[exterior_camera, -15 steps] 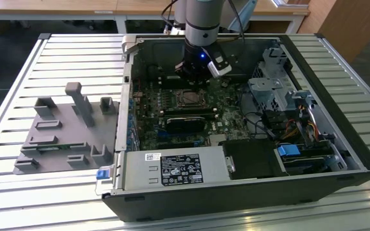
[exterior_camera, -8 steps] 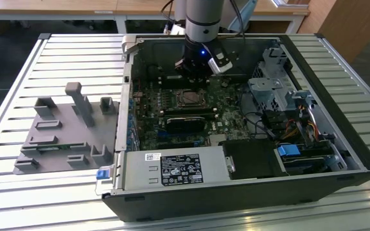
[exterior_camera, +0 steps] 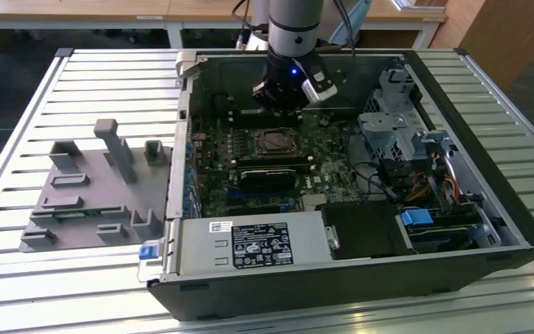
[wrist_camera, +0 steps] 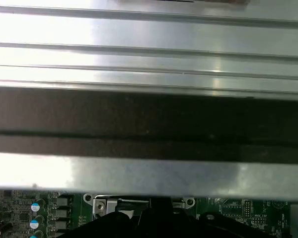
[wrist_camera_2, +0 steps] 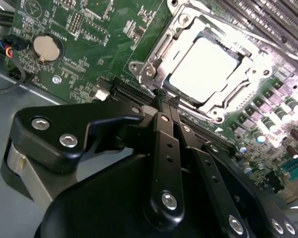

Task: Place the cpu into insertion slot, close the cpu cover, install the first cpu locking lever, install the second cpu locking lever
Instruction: 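Install the first cpu locking lever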

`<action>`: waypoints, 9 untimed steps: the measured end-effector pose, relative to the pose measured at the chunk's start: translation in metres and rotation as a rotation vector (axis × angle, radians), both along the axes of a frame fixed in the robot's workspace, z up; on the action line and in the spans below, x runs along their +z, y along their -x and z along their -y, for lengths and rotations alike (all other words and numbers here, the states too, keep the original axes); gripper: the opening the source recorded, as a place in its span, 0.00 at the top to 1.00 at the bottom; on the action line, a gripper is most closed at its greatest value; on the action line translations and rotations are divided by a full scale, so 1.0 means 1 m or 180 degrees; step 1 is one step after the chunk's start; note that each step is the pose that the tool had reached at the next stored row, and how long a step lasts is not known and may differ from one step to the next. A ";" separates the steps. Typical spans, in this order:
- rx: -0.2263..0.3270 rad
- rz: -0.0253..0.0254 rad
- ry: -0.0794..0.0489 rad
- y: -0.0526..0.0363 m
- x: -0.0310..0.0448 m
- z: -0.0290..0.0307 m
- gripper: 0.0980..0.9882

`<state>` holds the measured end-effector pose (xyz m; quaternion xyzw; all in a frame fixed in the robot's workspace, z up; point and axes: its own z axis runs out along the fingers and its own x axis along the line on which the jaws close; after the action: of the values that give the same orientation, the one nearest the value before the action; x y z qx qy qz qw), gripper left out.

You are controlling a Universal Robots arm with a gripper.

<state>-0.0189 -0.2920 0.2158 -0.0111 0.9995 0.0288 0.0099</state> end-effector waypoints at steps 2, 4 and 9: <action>0.0000 0.0000 0.0000 0.0000 0.0000 0.0014 0.98; 0.0000 0.0000 0.0000 0.0000 0.0000 0.0026 0.98; 0.0000 0.0000 0.0000 -0.0001 0.0000 0.0047 0.98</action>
<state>-0.0188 -0.2967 0.2158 -0.0111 0.9995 0.0289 0.0100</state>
